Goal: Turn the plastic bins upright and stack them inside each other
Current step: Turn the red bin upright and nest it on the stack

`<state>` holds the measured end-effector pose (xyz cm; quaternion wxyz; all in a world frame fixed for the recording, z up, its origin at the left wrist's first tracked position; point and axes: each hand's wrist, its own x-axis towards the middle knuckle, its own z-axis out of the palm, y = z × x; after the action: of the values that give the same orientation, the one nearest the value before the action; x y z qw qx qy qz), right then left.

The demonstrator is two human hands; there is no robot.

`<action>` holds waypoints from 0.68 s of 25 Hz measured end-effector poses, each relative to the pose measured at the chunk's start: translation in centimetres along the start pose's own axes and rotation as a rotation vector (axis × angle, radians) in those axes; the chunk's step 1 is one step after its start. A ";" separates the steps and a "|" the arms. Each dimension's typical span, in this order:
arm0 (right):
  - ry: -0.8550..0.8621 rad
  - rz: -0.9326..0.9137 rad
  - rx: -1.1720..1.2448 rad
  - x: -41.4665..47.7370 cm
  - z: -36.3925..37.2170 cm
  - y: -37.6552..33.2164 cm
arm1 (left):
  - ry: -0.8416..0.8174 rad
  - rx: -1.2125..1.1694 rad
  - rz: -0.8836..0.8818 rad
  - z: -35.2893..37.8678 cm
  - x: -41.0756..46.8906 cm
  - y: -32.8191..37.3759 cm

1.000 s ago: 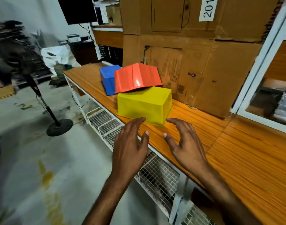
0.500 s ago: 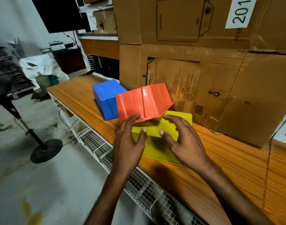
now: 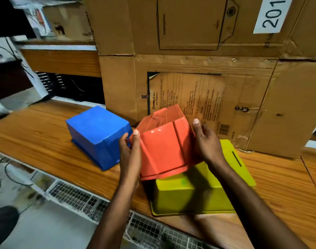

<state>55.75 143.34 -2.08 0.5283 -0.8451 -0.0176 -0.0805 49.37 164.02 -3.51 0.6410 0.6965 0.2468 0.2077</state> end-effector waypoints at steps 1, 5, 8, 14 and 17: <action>-0.023 0.068 0.001 0.7 0.2 -0.6 | -0.017 -0.048 -0.060 0.0 1.3 0.2; -0.178 0.162 0.129 2.6 0.6 -4.0 | -0.092 -0.131 -0.205 -0.1 4.4 0.4; -0.126 0.167 0.058 2.6 1.3 -5.9 | -0.095 -0.139 -0.148 -0.3 3.7 1.2; 0.060 -0.006 0.466 0.4 -1.7 -7.5 | -0.139 -0.278 0.213 -1.0 1.1 6.3; 0.051 -0.066 0.570 -1.1 -4.6 -7.4 | -0.189 -0.374 0.331 -0.5 0.3 7.9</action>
<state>53.24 142.55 6.32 0.7417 -0.6593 -0.0536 -0.1108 49.90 164.21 4.36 0.7362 0.6129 0.0257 0.2858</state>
